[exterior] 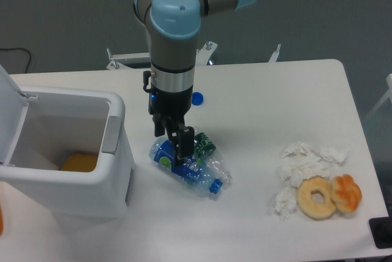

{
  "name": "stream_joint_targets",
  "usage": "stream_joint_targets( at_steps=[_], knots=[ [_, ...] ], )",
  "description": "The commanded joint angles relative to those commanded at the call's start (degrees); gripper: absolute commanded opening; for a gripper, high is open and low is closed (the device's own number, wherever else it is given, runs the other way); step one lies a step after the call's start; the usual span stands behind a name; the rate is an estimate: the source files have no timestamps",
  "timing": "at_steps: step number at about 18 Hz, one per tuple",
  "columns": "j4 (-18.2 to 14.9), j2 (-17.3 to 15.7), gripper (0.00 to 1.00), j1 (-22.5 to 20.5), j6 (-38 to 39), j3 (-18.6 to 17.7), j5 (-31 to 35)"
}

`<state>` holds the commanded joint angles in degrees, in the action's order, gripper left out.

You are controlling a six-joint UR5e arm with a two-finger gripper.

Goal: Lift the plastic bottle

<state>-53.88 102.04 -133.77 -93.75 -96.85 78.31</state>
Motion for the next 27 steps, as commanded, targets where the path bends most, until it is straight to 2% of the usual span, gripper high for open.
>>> stream_joint_targets(
  at_steps=[3,5,8,14,20,27],
  knots=[
    [-0.26,0.79,1.0,0.18,-6.43,-0.97,0.09],
    [-0.26,0.71,1.0,0.18,-10.03,-3.07,0.17],
    [-0.35,0.62,1.0,0.27,-12.94,-5.62,0.18],
    [-0.44,0.7,1.0,0.62,-18.92,-8.18,2.81],
    [-0.53,1.76,1.0,1.15,-22.44,-9.76,6.06],
    [-0.18,4.66,1.0,1.32,-26.22,-8.71,9.67]
  ],
)
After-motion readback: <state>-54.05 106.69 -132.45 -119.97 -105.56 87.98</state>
